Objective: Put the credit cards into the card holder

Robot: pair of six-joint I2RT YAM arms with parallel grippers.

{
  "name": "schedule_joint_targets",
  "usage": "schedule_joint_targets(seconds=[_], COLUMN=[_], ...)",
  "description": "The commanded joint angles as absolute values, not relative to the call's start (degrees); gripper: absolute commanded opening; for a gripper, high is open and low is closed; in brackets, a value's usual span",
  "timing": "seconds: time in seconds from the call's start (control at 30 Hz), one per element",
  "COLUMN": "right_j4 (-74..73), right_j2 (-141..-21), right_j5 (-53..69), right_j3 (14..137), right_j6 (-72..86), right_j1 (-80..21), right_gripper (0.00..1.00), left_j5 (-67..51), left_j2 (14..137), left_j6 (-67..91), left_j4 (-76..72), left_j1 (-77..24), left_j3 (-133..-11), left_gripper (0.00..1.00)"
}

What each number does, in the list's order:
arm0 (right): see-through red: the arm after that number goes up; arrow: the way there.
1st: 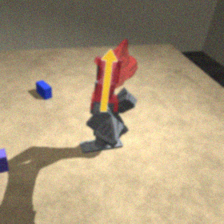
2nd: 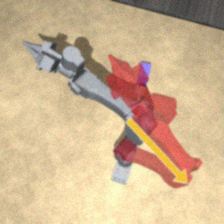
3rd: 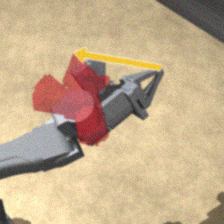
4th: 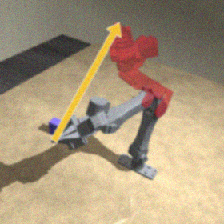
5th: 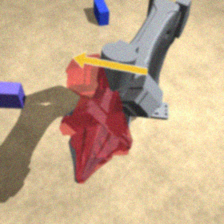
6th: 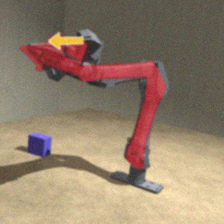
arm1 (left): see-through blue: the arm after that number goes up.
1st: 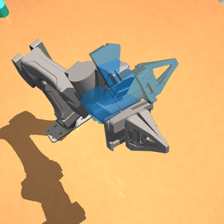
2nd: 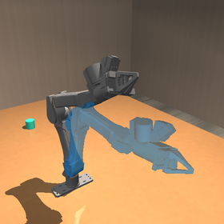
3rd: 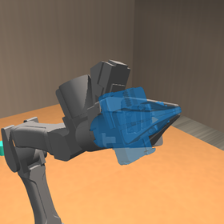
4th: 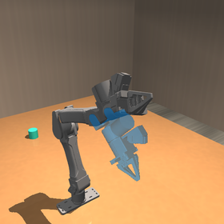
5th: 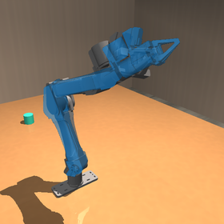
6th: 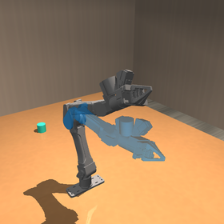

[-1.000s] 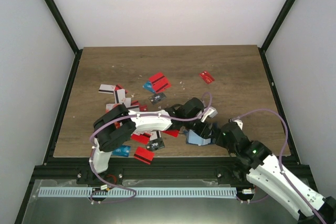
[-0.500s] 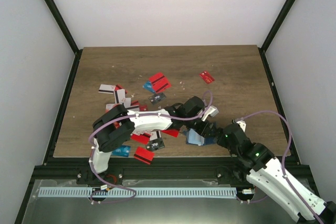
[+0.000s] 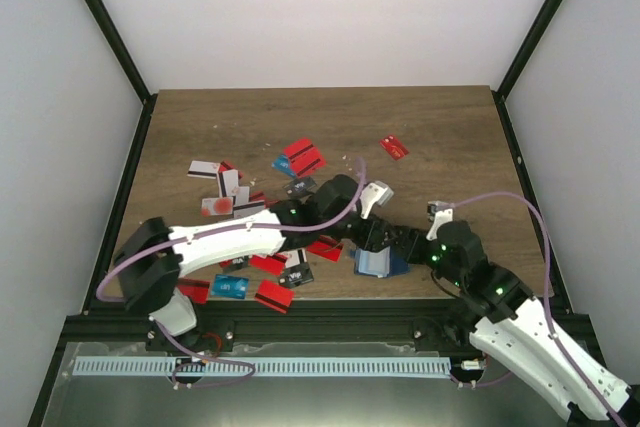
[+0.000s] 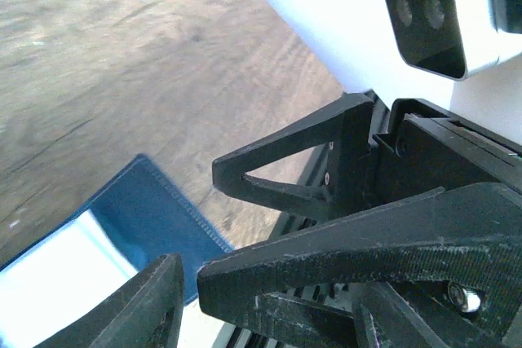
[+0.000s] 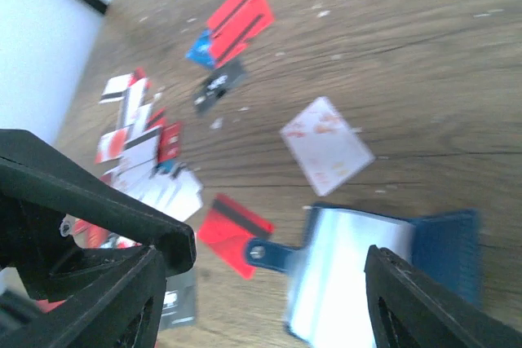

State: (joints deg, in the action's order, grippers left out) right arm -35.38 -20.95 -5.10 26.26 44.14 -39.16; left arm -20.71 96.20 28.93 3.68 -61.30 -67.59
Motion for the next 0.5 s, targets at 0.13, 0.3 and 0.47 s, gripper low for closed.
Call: schedule_joint_targets(seconds=[0.13,0.3,0.47], right_j4=[-9.67,-2.97,-0.55], right_j2=[-32.36,-40.77,-52.89], right_j5=[20.83,24.40,18.85], right_j3=[30.00,28.34,32.41], right_j6=[40.67,41.65,40.25], right_j1=[-41.10,-44.16,-53.95], right_gripper=[0.67,0.64,0.62], left_j5=[8.49,8.86,8.57], left_j2=[83.82,75.08,67.04], left_j6=[39.41,47.91,55.94], left_j4=[31.39,40.38,49.14], left_j1=[-59.69,-59.71,-59.68], left_j3=[-53.33,-45.41,-40.26], left_gripper=[0.59,0.60,0.61])
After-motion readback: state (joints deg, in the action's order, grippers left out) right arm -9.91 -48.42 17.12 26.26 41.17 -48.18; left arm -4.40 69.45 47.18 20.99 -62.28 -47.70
